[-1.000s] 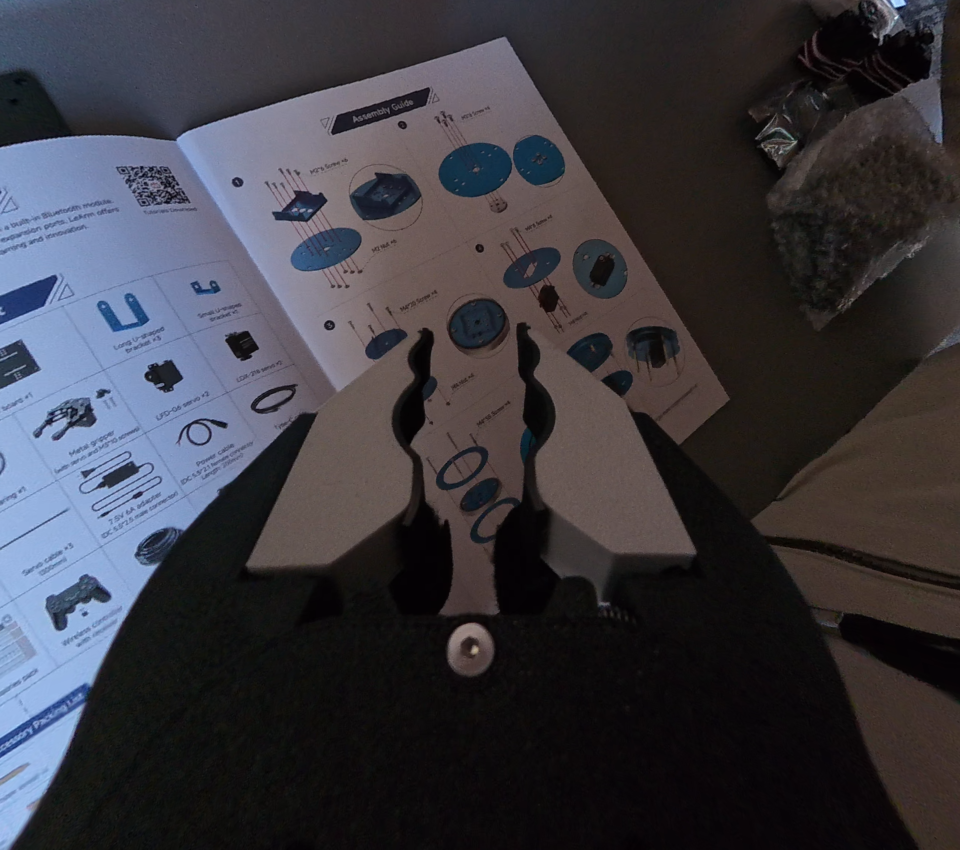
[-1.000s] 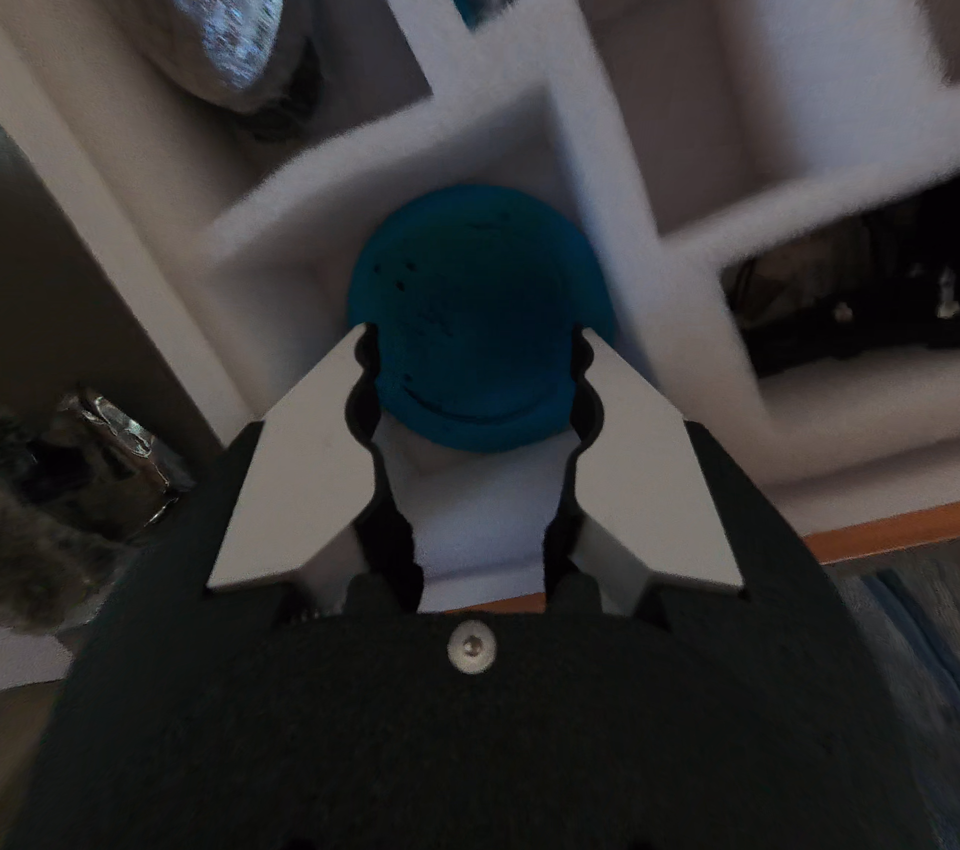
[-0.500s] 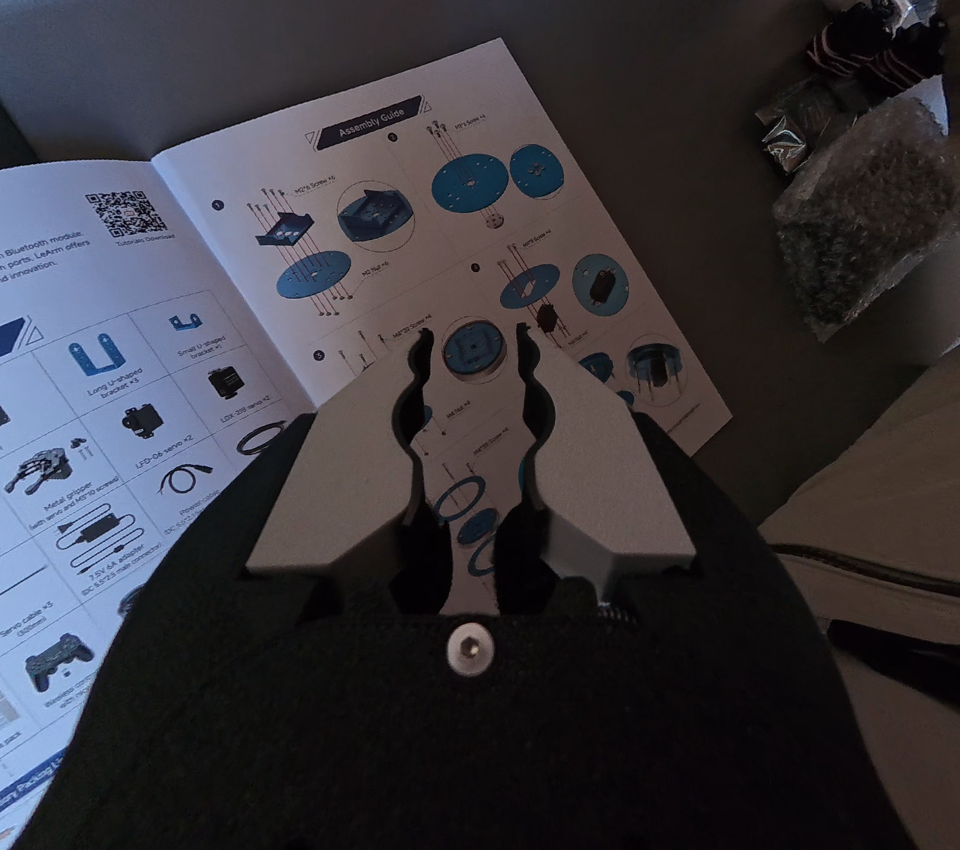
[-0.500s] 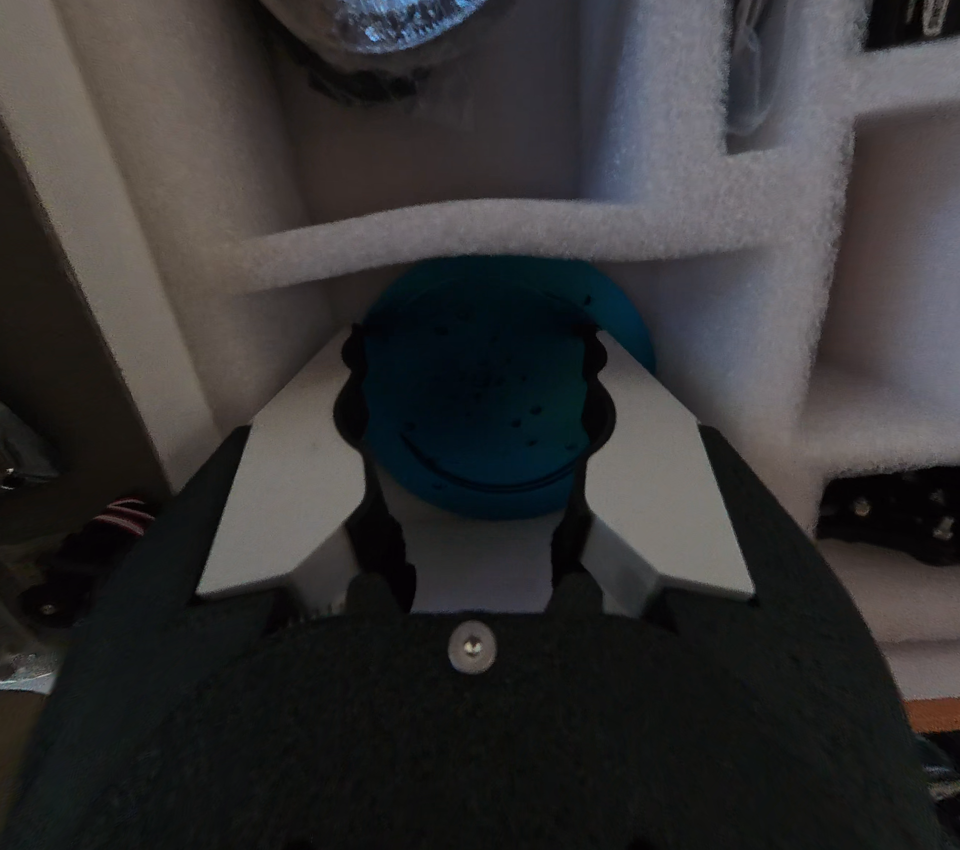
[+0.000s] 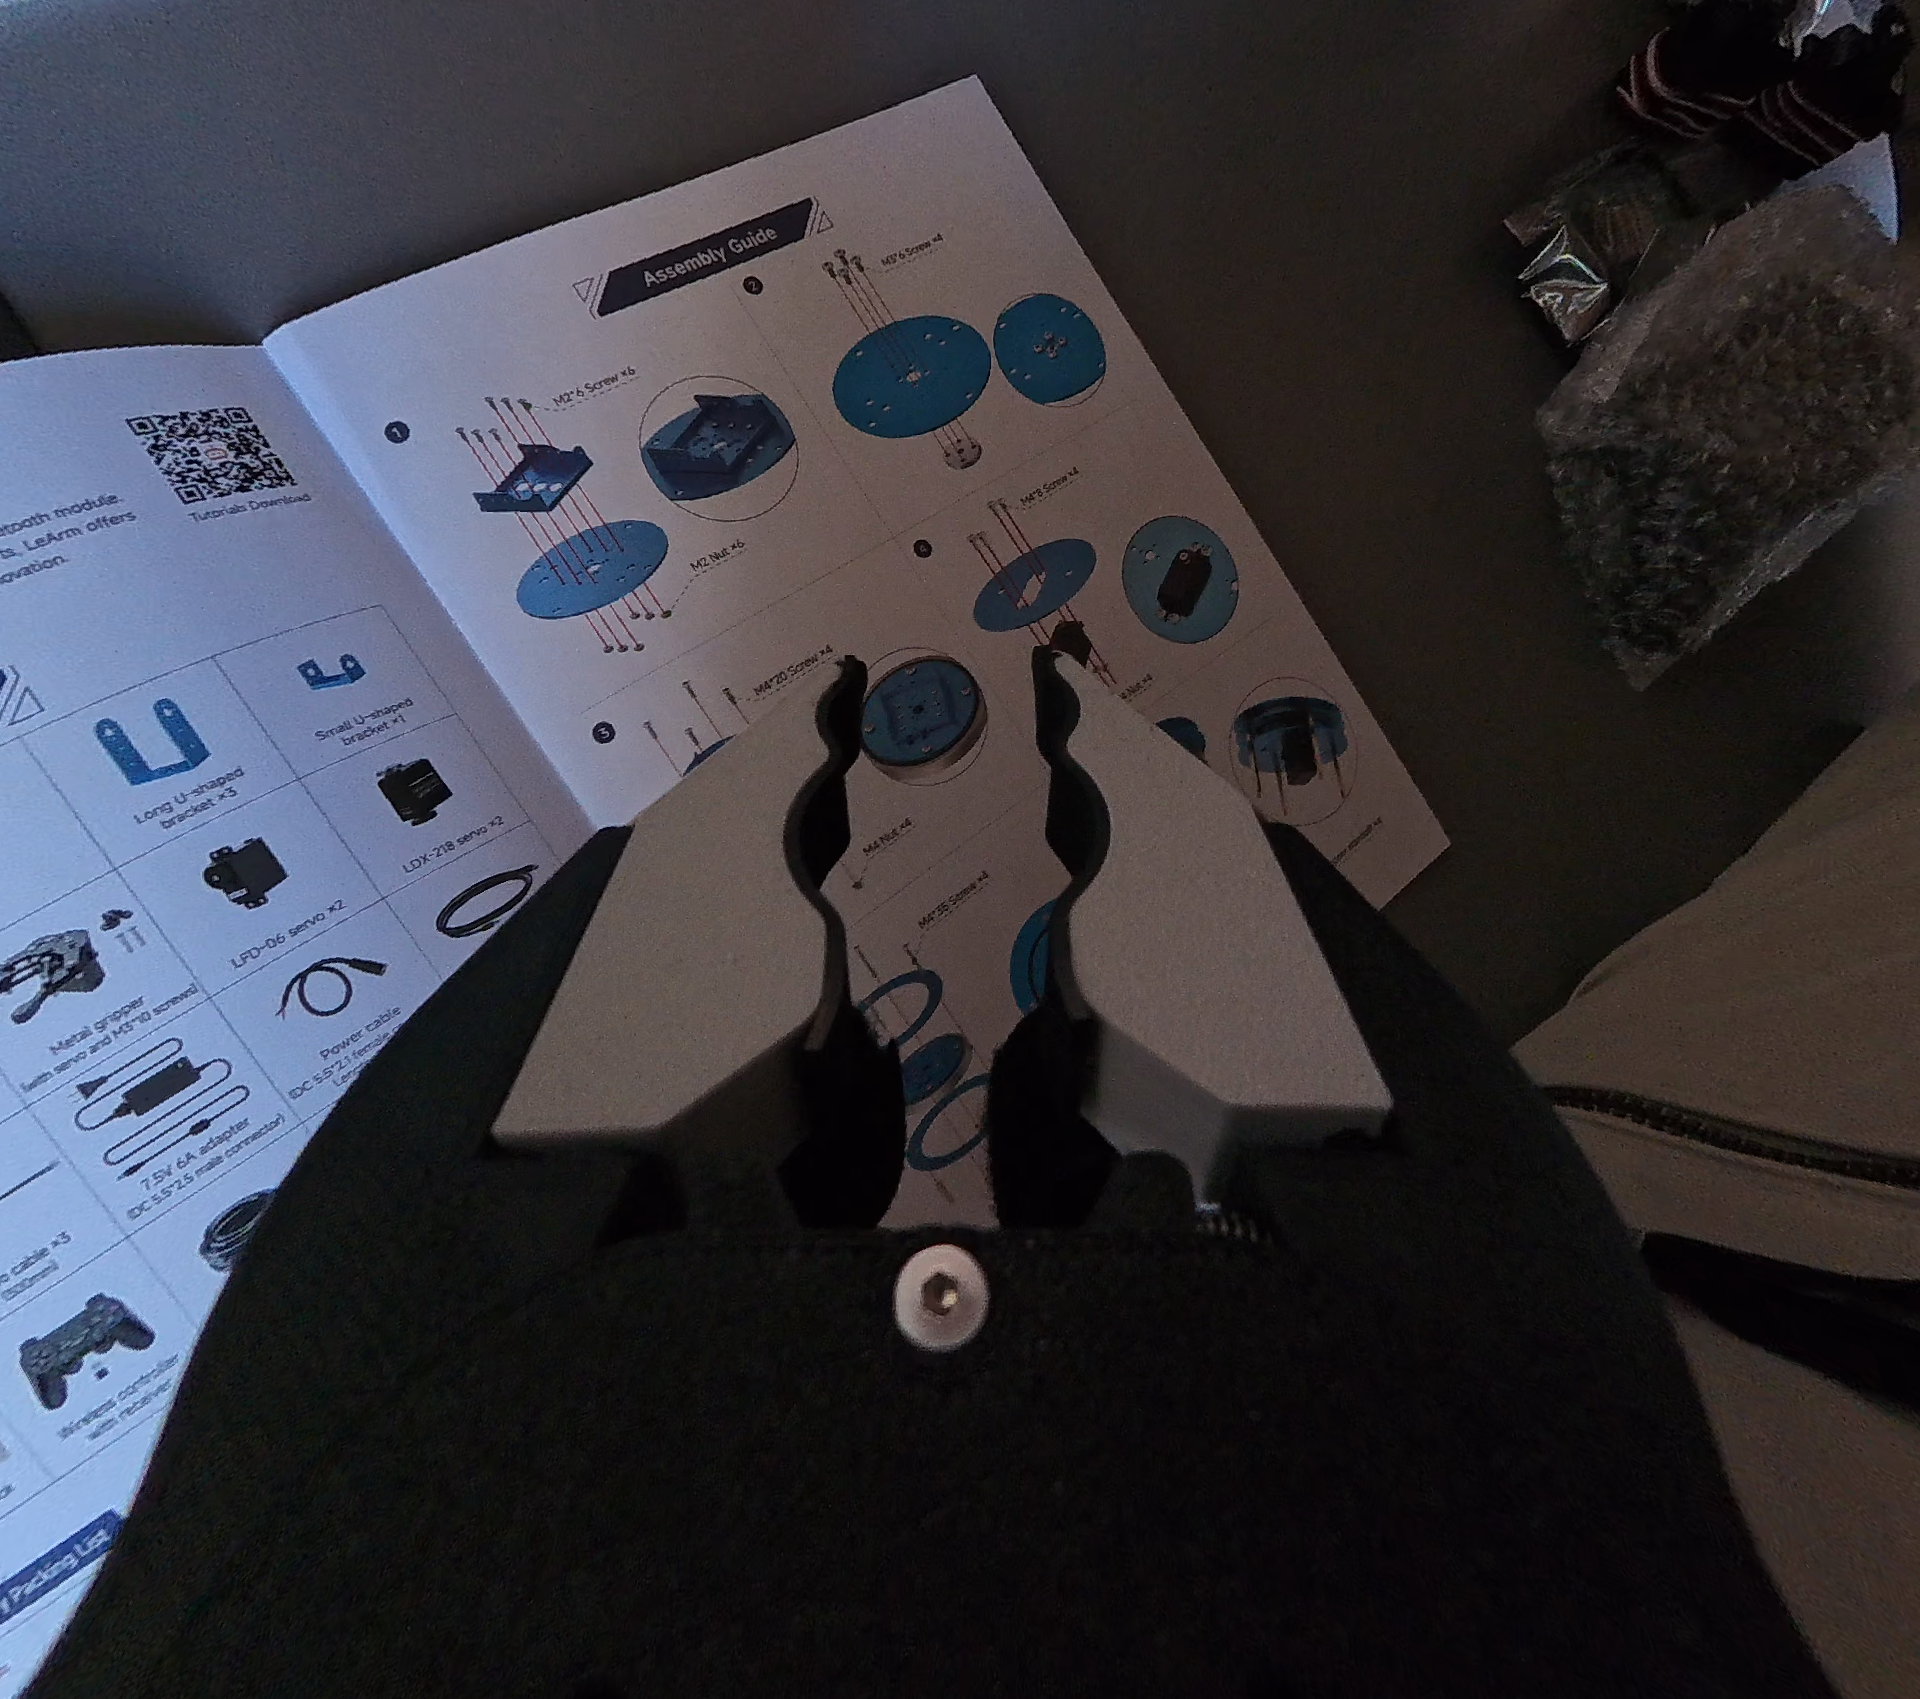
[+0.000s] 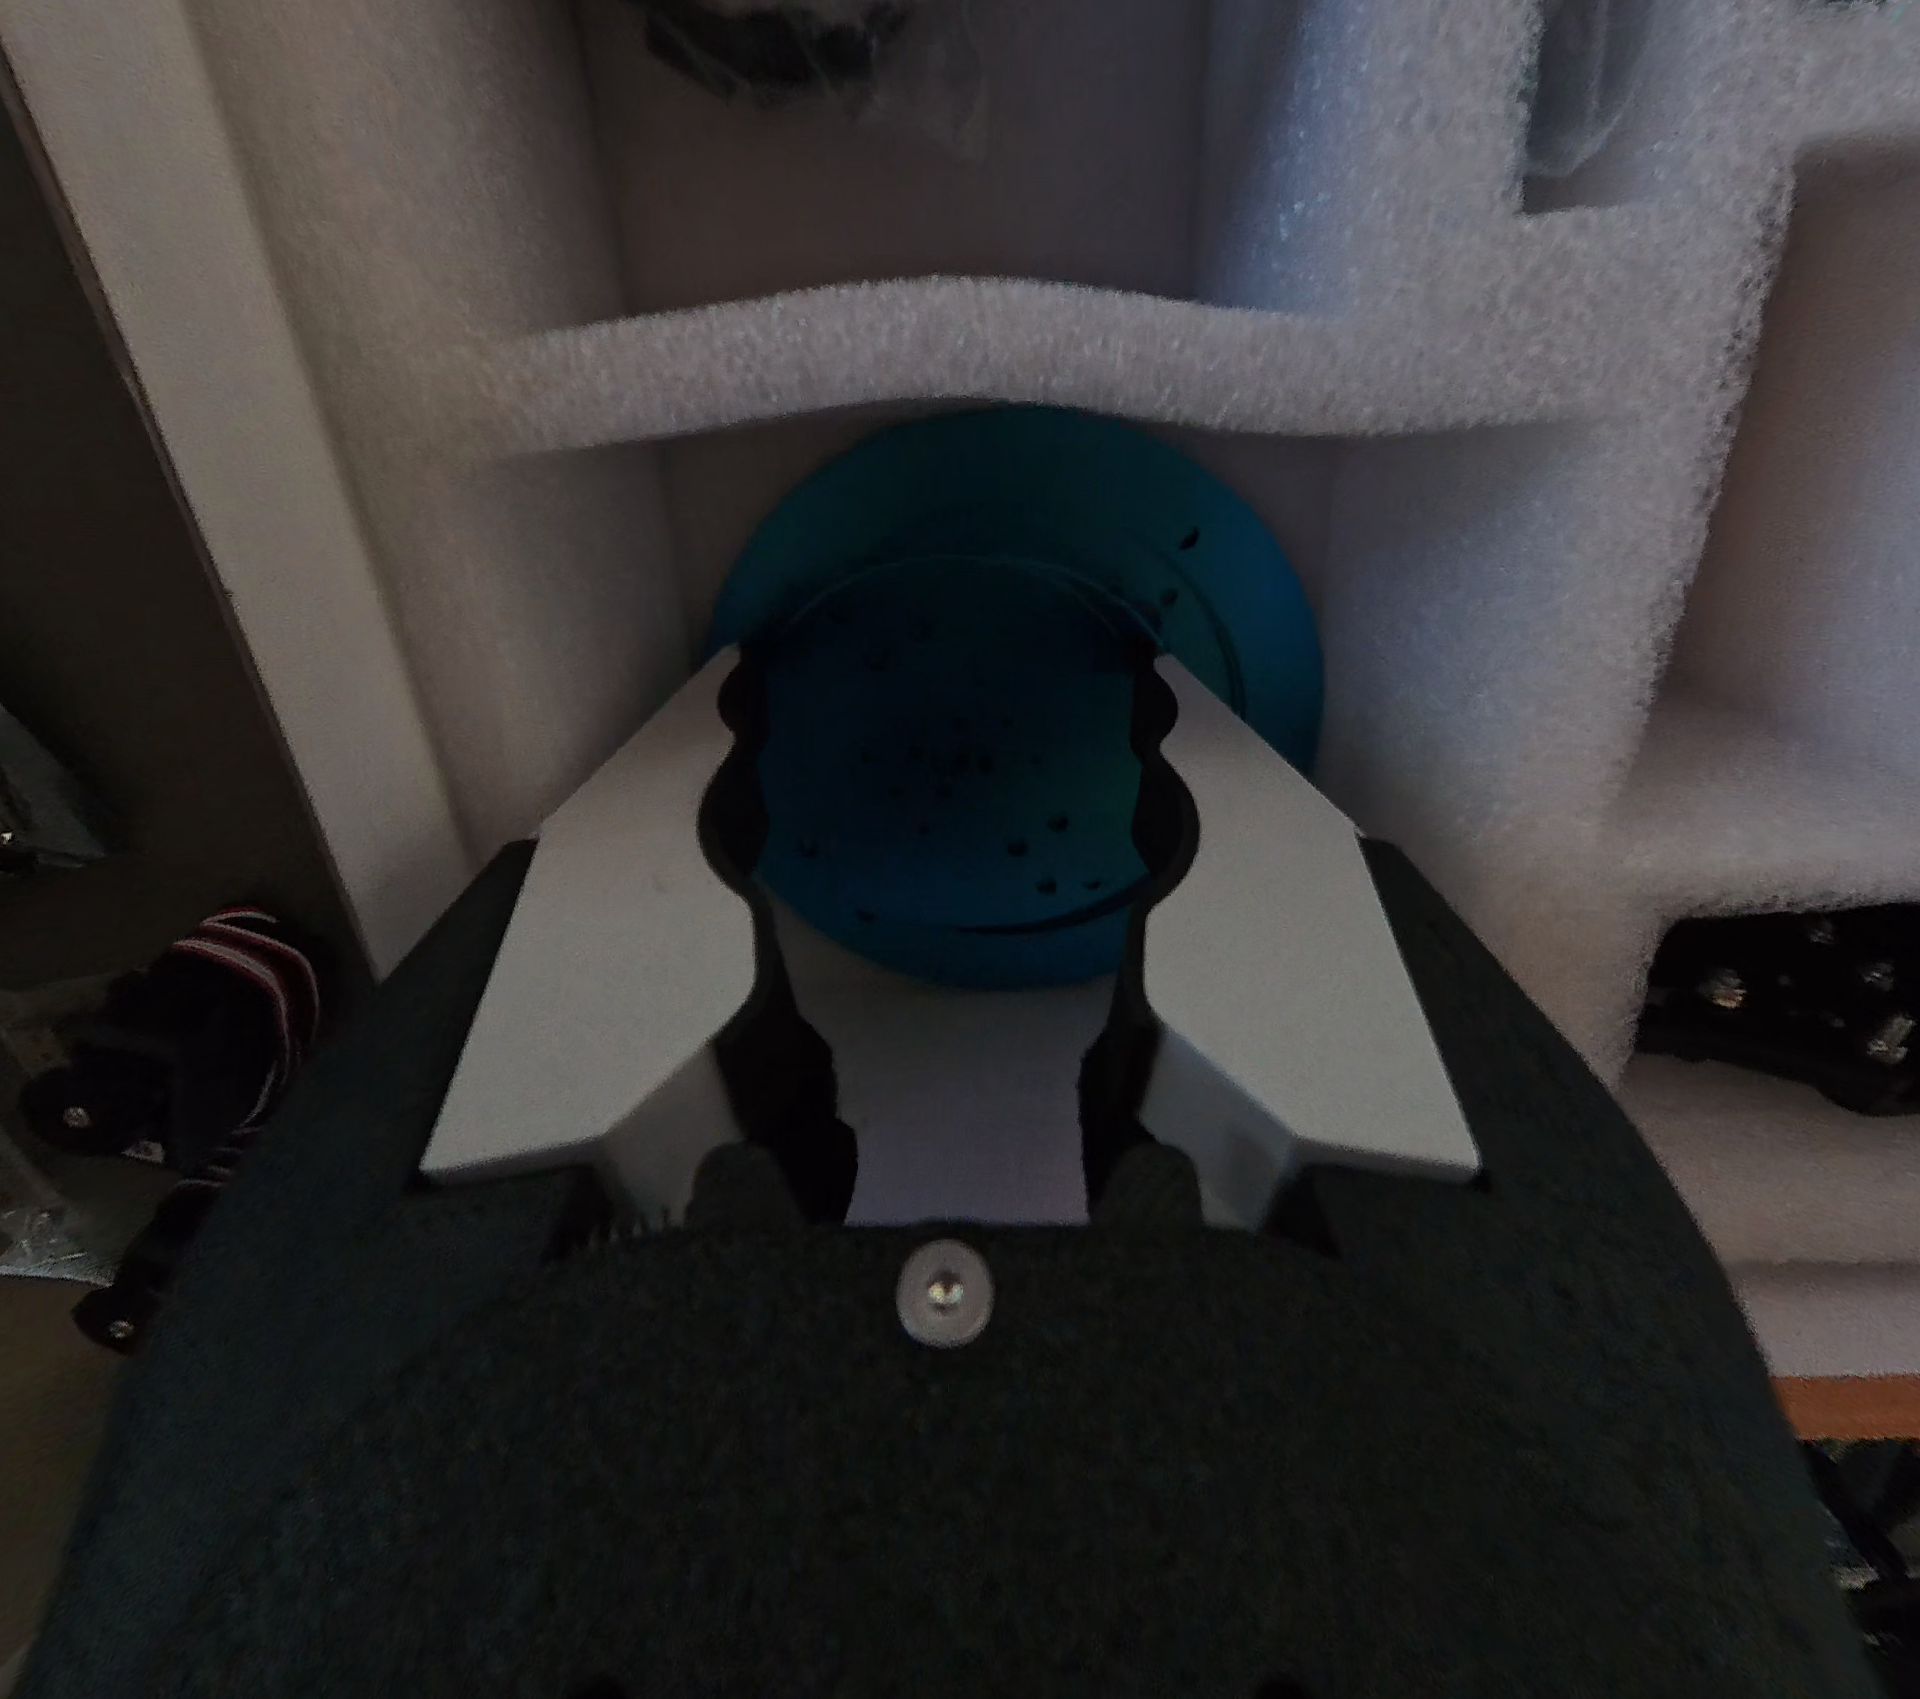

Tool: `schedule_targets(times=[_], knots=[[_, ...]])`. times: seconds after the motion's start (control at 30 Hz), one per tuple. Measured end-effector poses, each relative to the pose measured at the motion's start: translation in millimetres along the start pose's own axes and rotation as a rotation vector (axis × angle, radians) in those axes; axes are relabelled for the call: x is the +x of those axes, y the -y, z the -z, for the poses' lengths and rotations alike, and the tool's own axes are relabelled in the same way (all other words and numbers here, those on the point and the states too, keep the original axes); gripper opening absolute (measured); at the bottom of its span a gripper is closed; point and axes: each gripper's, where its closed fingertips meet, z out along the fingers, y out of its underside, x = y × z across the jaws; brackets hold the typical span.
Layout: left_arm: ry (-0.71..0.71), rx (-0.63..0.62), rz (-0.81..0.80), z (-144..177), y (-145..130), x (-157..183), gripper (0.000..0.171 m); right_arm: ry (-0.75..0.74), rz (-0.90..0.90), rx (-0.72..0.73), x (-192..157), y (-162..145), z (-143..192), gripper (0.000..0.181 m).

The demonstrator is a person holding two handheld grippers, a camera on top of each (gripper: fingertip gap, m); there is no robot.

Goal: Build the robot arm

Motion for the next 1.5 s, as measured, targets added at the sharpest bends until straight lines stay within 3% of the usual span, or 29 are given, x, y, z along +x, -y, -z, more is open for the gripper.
schedule_targets(times=[0.3,0.33,0.37,0.5,0.67,0.8,0.93,1.1,1.23,1.4,1.5], knots=[[-0.007,-0.004,-0.004,-1.4,0.5,0.9,0.032,-0.024,-0.022,0.017,6.6,-6.7,10.2,0.064],[-0.007,-0.004,-0.005,-1.5,0.4,0.9,0.032,-0.042,-0.013,0.027,9.6,-7.4,13.6,0.021],[-0.007,-0.005,-0.006,-1.8,0.5,0.9,0.032,-0.051,0.003,0.062,10.5,-4.6,17.6,0.015],[-0.014,-0.009,-0.009,-3.3,0.4,2.7,0.032,-0.051,-0.047,0.077,16.4,-8.2,21.2,0.032],[-0.016,-0.011,-0.011,-4.3,-0.1,3.4,0.032,-0.071,-0.078,0.087,24.2,-11.9,27.9,0.032],[-0.018,-0.01,-0.005,-4.4,0.0,1.8,0.032,-0.112,-0.118,-0.054,28.3,-34.8,30.1,0.068],[-0.032,-0.007,-0.007,-6.2,1.4,3.3,0.032,-0.096,-0.215,-0.106,23.0,-31.3,21.9,0.082],[-0.053,-0.001,-0.026,-5.5,1.8,5.7,0.032,-0.068,-0.389,-0.095,26.5,-28.4,17.9,0.072],[-0.083,0.022,-0.012,-2.5,2.4,2.7,0.032,-0.152,-0.466,-0.181,27.2,-33.9,12.9,0.082],[-0.113,0.041,-0.025,5.3,-2.8,-0.1,0.032,-0.179,-0.542,-0.136,32.3,-34.9,12.7,0.074],[-0.127,0.061,-0.026,14.2,-7.8,-3.6,0.032,-0.167,-0.573,-0.132,29.7,-33.7,9.3,0.084]])
